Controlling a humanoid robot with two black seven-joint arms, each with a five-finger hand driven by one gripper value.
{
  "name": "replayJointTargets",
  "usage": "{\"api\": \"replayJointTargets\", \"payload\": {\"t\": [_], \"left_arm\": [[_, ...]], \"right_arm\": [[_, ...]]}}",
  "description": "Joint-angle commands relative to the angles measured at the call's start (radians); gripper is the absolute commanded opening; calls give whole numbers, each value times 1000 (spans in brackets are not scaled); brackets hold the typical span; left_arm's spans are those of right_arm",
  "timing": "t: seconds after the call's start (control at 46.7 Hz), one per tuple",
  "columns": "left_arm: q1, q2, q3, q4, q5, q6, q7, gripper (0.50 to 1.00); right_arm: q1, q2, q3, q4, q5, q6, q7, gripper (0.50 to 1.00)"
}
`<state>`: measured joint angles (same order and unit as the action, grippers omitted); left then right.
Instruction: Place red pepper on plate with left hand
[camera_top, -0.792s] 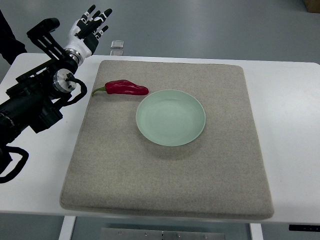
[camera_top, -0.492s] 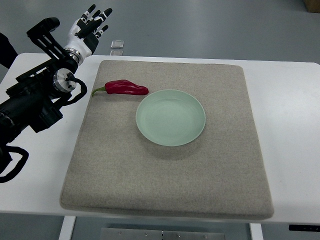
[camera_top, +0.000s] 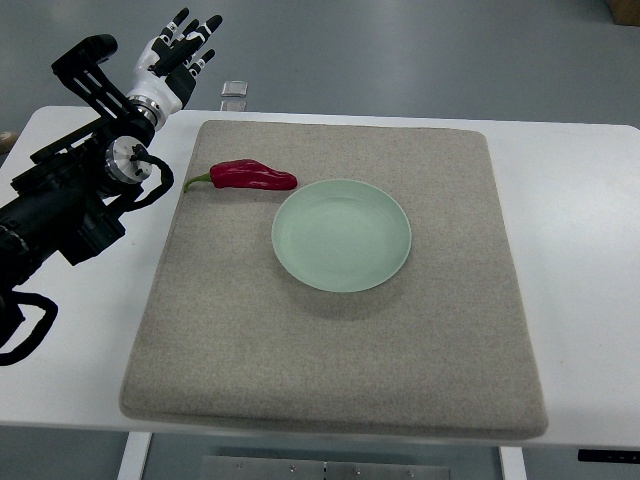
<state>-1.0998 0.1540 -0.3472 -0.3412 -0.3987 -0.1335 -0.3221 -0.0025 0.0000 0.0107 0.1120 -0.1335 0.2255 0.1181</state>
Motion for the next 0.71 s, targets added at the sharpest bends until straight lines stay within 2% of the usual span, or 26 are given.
{"api": "replayJointTargets", "payload": {"t": [0.0,0.407,0.685], "left_arm": [[0,2,0,1,3,0,0,986],[-2,15,25,-2,20,-3,9,981],[-5,18,51,-22,279,-12,12,981]], "right_arm": [[-1,0,0,0,0,0,0,928],[1,0,0,0,0,0,0,928],[-1,0,0,0,0,0,0,928]]}}
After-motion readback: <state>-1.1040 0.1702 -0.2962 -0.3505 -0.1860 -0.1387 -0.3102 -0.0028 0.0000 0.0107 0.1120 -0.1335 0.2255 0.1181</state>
